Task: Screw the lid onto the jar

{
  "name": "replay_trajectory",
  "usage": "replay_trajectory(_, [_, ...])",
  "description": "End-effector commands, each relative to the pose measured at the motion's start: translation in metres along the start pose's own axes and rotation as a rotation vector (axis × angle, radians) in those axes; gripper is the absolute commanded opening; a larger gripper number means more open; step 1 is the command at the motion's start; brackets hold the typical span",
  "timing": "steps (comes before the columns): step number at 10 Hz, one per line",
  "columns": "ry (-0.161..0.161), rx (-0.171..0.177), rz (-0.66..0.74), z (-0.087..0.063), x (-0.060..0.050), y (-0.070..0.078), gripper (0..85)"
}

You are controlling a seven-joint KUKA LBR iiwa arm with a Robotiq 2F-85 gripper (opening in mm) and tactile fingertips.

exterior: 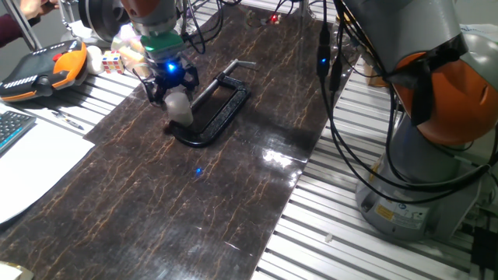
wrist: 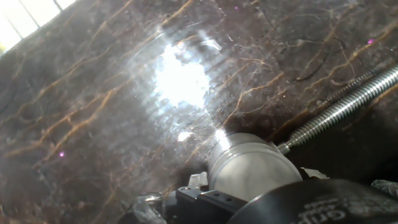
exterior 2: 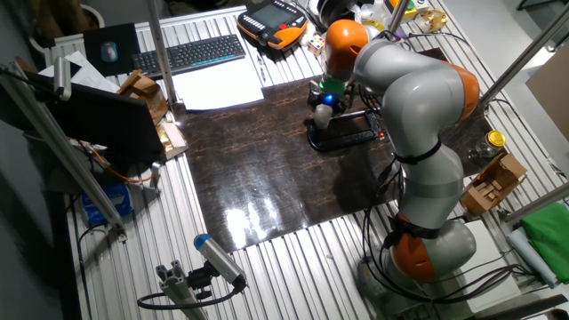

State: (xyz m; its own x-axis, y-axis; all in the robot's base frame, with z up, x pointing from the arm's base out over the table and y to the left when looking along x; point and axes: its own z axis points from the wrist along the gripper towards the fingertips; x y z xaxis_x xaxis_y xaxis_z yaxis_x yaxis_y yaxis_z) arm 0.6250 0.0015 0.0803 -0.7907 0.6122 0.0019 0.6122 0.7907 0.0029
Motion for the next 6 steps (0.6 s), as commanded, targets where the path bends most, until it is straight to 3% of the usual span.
replay_trajectory(1, [0.002,-0.002,0.042,0.0001,0.0,0.0,70.3])
replay_trajectory(6, [-0.02,-0.015,0.149,0.0,0.0,-0.0002,70.3])
